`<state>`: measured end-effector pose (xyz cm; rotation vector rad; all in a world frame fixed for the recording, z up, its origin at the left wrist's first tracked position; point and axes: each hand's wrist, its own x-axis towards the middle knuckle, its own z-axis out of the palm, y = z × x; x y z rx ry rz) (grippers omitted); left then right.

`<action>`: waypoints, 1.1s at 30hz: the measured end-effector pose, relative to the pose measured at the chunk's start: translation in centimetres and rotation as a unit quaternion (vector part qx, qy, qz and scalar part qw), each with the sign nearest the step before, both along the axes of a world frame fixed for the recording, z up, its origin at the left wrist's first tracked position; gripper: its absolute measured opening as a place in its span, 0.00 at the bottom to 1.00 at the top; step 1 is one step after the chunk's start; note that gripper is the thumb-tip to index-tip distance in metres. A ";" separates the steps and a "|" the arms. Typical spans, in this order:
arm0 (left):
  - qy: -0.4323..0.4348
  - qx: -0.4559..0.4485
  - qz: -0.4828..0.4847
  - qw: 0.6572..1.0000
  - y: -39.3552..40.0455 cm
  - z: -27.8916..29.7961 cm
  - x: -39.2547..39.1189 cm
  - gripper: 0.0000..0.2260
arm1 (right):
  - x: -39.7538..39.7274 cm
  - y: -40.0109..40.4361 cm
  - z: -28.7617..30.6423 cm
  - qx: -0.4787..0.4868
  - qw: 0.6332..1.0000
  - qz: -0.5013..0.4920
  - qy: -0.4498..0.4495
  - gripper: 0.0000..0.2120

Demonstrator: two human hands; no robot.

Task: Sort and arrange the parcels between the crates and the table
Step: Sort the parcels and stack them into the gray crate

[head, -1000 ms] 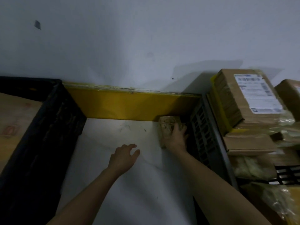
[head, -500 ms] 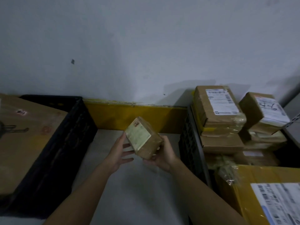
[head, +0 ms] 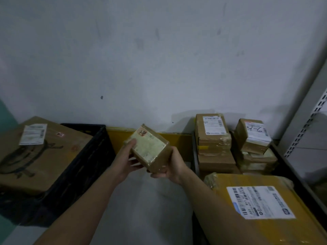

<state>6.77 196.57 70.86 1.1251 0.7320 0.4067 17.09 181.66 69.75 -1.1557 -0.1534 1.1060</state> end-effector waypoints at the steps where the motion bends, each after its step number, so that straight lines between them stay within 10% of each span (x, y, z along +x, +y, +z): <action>1: -0.013 0.010 0.010 1.000 -0.5 0.8 0.0 0.24 | -0.1 -0.3 1.3 -0.006 1.000 -0.020 -0.019 0.27; 8: -0.096 0.057 0.075 0.991 -7.4 6.4 2.3 0.24 | 1.5 -4.8 8.3 0.014 0.966 -0.104 -0.236 0.36; 17: -0.069 0.217 -0.129 0.965 -18.9 8.6 6.5 0.26 | 5.8 -19.7 10.1 -0.070 0.921 -0.266 -0.275 0.29; 21: 0.014 0.381 -0.247 0.891 -23.0 5.3 8.0 0.32 | 9.4 -25.6 9.6 -0.143 0.890 -0.338 -0.270 0.28; 27: 0.157 0.622 -0.364 0.675 -26.0 1.1 8.4 0.29 | 12.9 -29.6 7.4 -0.220 0.876 -0.349 -0.250 0.38; 33: 0.144 0.664 -0.336 0.653 -26.2 -0.1 7.7 0.27 | 13.8 -29.3 5.5 -0.286 0.877 -0.277 -0.270 0.33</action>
